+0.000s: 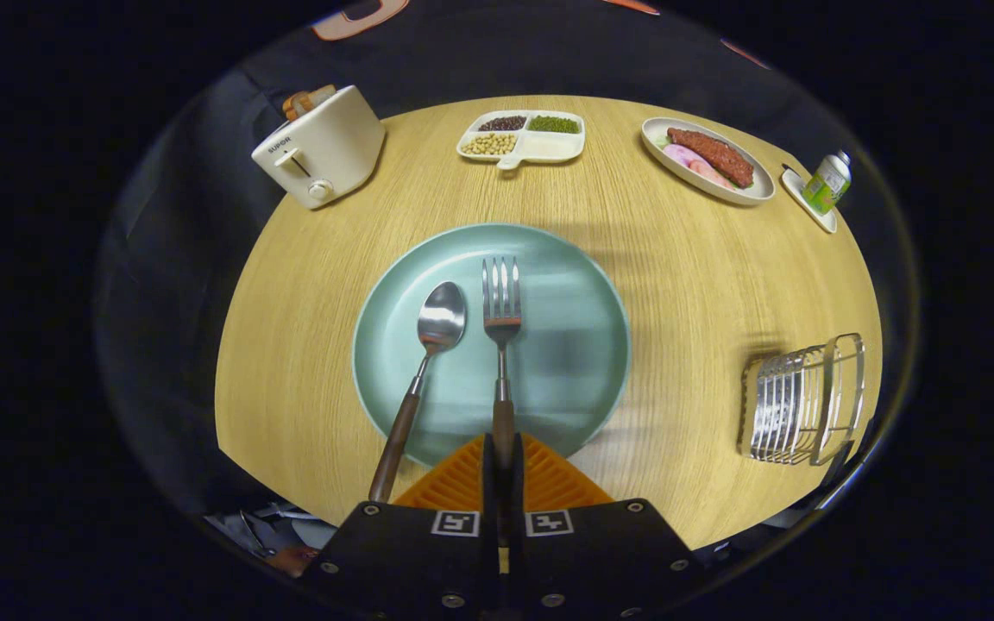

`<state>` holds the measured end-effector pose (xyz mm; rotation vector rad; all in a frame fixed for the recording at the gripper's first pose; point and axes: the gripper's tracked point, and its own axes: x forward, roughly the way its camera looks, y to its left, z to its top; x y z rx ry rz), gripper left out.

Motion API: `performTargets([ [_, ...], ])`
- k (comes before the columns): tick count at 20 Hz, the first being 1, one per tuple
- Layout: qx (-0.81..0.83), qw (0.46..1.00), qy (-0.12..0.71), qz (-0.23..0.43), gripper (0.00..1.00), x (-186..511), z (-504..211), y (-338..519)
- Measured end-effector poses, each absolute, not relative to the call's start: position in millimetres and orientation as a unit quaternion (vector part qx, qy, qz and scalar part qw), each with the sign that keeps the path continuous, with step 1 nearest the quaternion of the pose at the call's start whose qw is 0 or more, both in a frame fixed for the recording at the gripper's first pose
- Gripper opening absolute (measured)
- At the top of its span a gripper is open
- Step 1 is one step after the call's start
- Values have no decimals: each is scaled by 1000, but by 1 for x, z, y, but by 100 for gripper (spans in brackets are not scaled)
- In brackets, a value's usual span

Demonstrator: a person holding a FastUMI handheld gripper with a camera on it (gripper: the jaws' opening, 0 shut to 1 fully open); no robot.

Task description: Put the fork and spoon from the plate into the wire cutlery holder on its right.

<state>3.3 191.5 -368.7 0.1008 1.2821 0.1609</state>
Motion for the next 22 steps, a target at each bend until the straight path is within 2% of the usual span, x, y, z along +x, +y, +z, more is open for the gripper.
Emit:
performTargets([
  [9, 49, 810, 584, 10, 5, -29, -299, 69],
  [16, 54, 774, 631, -13, 5, -74, -284, -7],
  [22, 51, 731, 681, 14, 5, -86, -296, -27],
])
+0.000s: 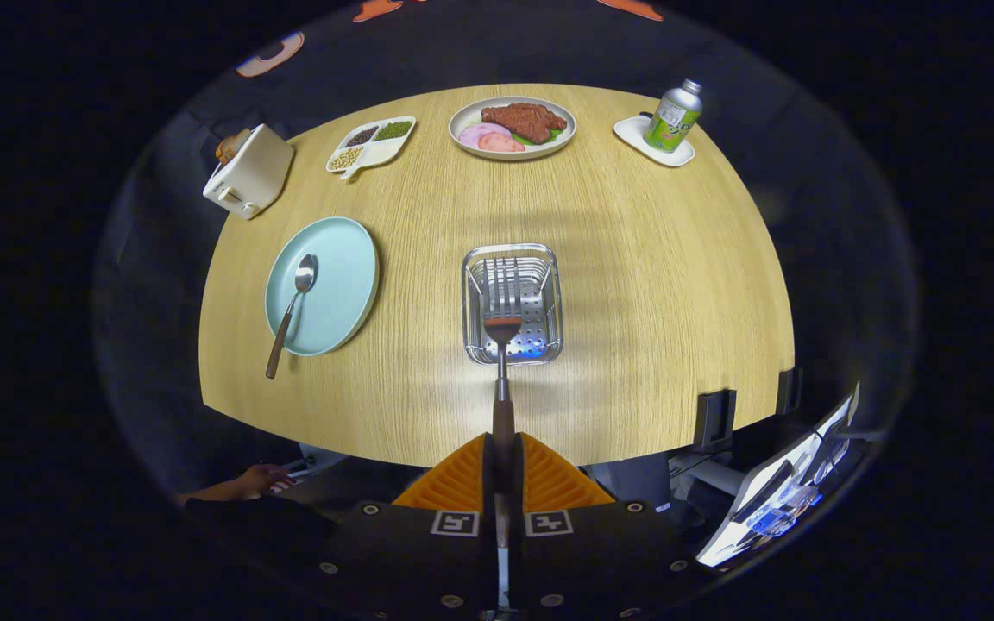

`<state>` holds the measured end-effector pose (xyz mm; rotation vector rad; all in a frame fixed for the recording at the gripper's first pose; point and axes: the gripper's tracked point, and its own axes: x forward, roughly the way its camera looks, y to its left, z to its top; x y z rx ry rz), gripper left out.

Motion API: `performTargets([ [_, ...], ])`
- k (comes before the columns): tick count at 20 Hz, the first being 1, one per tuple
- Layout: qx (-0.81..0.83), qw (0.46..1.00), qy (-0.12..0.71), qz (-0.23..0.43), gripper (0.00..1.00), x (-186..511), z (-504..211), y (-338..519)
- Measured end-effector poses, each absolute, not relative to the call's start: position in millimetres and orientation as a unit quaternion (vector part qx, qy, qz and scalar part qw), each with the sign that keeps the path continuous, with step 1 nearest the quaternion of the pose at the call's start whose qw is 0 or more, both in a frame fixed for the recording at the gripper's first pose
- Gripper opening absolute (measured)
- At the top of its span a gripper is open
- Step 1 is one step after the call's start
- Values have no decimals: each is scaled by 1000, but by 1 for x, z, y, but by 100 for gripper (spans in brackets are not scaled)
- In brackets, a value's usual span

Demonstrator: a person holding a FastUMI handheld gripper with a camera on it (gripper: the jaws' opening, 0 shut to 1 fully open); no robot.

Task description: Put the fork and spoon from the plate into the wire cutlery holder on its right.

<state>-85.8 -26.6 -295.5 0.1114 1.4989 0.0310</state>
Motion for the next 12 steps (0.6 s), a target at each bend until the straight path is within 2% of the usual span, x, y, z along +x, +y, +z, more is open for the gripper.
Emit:
performTargets([
  [12, 74, 636, 766, 58, 5, -77, -322, -40],
])
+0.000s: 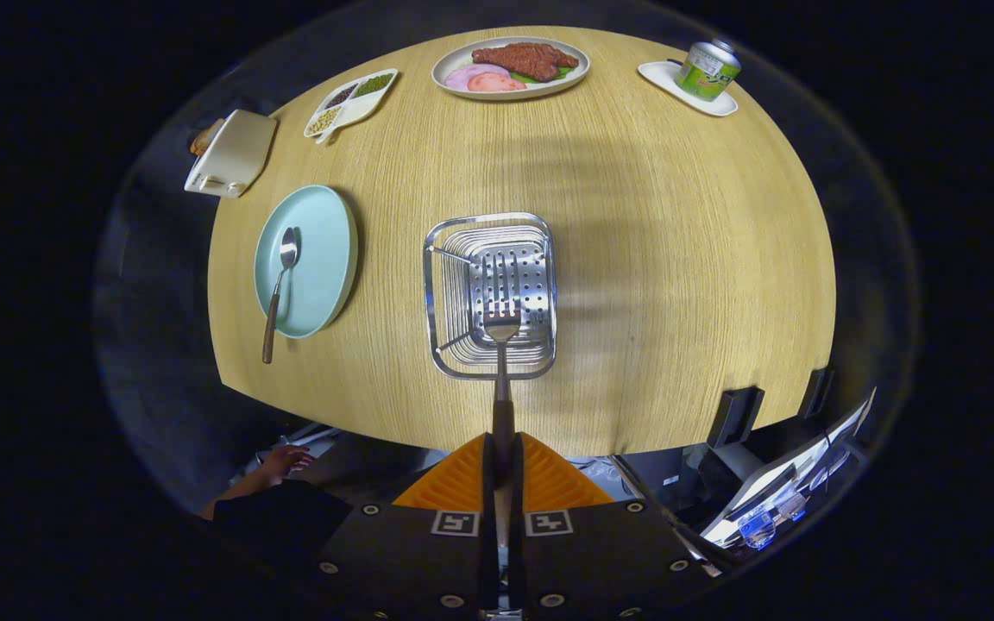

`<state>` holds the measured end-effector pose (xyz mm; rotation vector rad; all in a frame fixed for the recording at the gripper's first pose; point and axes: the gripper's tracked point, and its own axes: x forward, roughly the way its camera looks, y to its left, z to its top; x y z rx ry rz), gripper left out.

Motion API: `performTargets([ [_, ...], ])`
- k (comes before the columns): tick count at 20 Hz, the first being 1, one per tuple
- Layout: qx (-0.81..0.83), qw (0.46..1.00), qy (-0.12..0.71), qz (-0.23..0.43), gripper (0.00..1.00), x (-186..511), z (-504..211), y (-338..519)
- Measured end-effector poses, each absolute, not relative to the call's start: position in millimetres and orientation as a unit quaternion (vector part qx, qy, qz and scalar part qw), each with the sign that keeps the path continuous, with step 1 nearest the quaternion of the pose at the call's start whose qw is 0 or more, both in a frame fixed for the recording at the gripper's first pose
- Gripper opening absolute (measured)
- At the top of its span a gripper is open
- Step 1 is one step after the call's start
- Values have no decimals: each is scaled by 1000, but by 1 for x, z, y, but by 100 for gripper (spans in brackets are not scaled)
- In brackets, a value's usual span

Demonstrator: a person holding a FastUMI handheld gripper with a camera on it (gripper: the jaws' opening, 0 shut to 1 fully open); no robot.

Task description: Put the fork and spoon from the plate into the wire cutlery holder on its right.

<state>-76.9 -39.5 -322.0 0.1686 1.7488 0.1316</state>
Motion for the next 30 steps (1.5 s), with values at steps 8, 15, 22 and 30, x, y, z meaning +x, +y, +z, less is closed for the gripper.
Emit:
performTargets([
  [8, 108, 622, 774, 53, 9, -66, -316, -41],
  [15, 140, 681, 718, 30, 17, -34, -283, -50],
  [22, 139, 751, 642, 69, 49, -9, -240, 3],
  [30, 150, 788, 592, 83, 86, 13, -234, 83],
])
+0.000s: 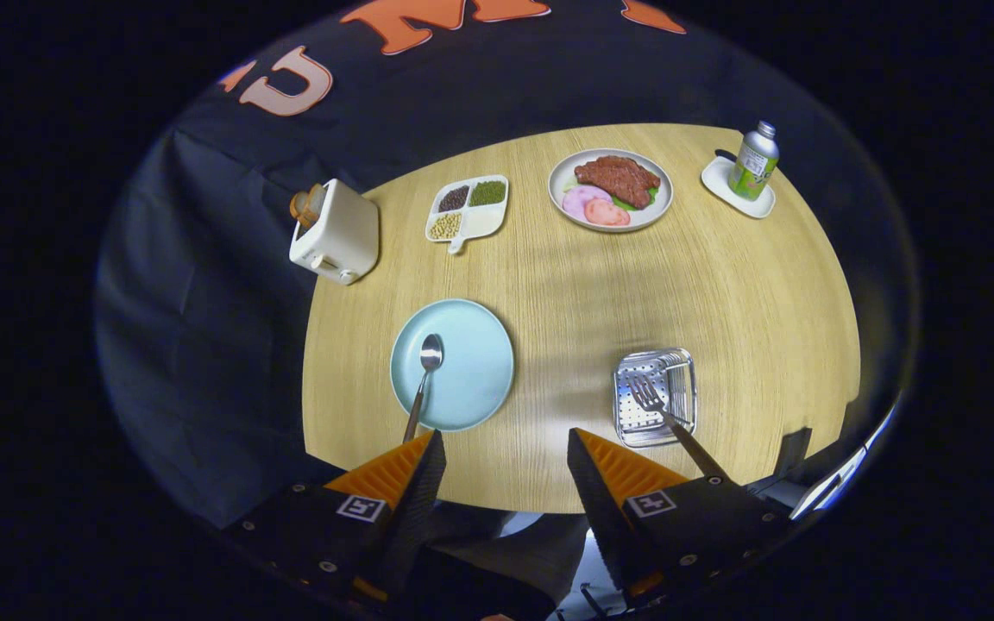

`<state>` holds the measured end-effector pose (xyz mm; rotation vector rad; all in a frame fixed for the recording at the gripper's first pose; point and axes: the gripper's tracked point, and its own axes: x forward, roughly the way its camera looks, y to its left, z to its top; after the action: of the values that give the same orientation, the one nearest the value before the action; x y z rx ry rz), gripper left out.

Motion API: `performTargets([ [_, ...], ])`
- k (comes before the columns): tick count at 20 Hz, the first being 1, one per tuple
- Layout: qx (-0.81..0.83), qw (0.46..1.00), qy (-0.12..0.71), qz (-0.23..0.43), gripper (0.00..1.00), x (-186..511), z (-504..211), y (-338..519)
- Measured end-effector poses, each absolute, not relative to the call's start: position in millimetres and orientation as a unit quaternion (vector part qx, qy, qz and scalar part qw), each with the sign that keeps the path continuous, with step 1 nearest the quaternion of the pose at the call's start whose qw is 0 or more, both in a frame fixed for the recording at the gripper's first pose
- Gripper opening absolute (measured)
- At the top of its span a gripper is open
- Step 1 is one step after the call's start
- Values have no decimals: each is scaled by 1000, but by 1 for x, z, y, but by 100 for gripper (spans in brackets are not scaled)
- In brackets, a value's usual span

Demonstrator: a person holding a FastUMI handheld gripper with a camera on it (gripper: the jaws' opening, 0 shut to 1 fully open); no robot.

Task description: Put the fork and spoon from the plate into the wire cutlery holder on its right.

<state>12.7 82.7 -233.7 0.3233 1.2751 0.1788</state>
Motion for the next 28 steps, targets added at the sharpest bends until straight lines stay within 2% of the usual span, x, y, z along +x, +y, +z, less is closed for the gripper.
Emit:
performTargets([
  [4, 152, 834, 524, 78, 87, 45, -226, 111],
  [10, 114, 938, 323, 59, 87, 96, -197, 137],
  [14, 80, 966, 244, 42, 86, 95, -191, 150],
  [19, 95, 933, 340, 72, 87, 60, -245, 199],
  [28, 94, 862, 486, 109, 78, 23, -306, 260],
])
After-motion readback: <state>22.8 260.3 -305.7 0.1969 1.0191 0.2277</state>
